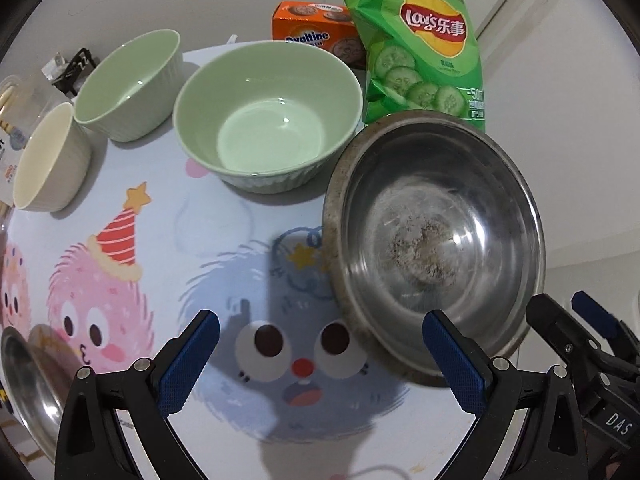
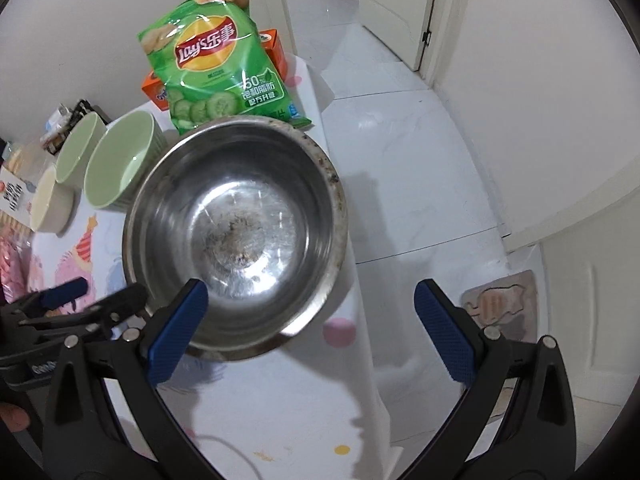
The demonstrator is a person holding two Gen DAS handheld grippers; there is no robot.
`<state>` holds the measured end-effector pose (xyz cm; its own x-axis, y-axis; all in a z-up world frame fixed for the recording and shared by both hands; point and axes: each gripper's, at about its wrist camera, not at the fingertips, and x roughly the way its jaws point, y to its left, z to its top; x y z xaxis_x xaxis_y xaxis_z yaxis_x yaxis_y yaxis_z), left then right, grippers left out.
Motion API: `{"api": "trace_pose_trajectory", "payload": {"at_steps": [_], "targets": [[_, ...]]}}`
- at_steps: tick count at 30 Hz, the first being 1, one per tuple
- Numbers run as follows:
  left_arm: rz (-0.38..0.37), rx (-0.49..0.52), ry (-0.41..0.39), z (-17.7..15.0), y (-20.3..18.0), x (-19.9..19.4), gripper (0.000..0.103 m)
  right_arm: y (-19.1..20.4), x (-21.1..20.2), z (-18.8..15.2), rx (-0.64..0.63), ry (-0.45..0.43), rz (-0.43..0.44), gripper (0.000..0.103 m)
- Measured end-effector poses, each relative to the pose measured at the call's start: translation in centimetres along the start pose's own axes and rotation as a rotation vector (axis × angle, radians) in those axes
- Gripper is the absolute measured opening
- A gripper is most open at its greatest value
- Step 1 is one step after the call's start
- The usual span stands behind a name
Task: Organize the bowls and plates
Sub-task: 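Close the right tool on the crumb bowl rim while the left tool grips it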
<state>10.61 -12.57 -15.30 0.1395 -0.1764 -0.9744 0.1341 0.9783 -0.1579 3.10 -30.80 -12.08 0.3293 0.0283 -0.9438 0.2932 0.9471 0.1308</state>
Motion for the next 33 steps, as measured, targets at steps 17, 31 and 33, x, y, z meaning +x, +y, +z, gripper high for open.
{"api": "trace_pose_trajectory", "payload": {"at_steps": [17,31,33], "targets": [[0.023,-0.005,0.033,0.8,-0.5,3.6,0.057,-1.4,3.6,1.2,0.028,0.068,0.027,0.066],[0.002,0.006,0.046,1.1,-1.4,4.2,0.019,-1.3,3.6,1.2,0.014,0.077,0.028,0.017],[-0.002,0.004,0.048,1.1,-1.2,4.2,0.019,-1.2,3.5,1.1,0.013,0.079,0.030,0.016]]}}
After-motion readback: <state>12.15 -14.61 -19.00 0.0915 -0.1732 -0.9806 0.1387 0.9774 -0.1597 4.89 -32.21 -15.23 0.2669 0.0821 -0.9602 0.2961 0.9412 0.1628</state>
